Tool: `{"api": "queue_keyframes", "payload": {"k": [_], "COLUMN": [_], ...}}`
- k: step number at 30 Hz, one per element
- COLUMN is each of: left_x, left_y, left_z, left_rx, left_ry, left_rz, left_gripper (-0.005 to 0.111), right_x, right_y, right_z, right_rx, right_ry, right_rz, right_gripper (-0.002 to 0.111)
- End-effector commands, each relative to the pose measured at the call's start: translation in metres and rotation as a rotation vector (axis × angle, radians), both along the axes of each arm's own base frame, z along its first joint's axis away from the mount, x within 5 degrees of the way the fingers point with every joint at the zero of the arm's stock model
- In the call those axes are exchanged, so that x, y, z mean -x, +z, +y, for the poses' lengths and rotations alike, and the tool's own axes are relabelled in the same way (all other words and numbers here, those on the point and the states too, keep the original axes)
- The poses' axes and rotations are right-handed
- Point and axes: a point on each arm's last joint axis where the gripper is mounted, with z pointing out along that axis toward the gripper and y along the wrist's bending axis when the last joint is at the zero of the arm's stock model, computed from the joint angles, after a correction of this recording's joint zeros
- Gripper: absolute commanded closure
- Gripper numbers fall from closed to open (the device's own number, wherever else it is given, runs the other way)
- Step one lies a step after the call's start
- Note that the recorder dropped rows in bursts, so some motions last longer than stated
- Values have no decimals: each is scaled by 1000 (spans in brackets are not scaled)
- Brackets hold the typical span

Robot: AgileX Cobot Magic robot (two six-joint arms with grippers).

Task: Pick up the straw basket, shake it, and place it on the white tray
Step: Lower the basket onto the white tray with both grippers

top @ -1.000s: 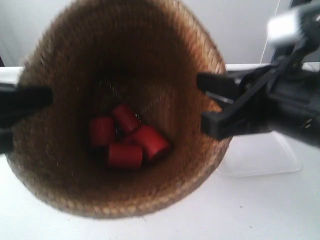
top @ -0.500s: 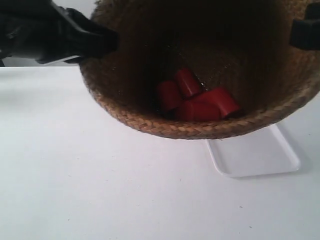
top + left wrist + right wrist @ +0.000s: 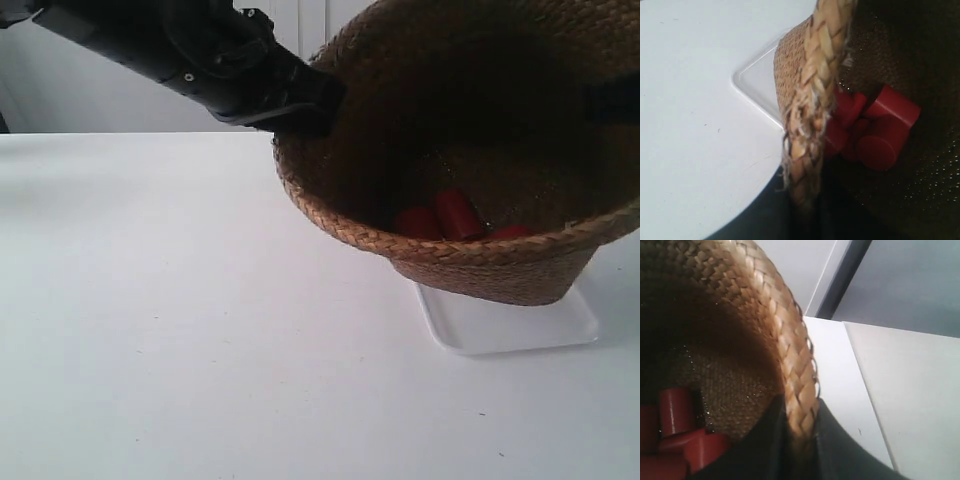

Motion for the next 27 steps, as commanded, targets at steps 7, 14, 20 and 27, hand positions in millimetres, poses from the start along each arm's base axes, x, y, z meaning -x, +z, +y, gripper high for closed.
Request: {"api": "queue_keyframes", "payload": {"k": [7, 14, 20, 27], "left_x": [-24, -38, -39, -48], "left_y": [-19, -34, -26, -34], "left_z": [-9, -18, -21, -29], "left_rx": [-66, -82, -62, -49], "left_ry": [28, 31, 30, 35], "left_rz": [-28, -7, -23, 1], "left_gripper": [107, 107, 107, 107], "right_x": [-41, -72, -90, -91], "right_y": [-9, -36, -52, -52], "right_z": [-25, -51, -75, -93], "right_rx": [74, 72, 68, 92], "right_ry": [-121, -202, -258, -311], "right_rz": [-28, 105, 166, 186], "right_gripper": [108, 108, 108, 108]}}
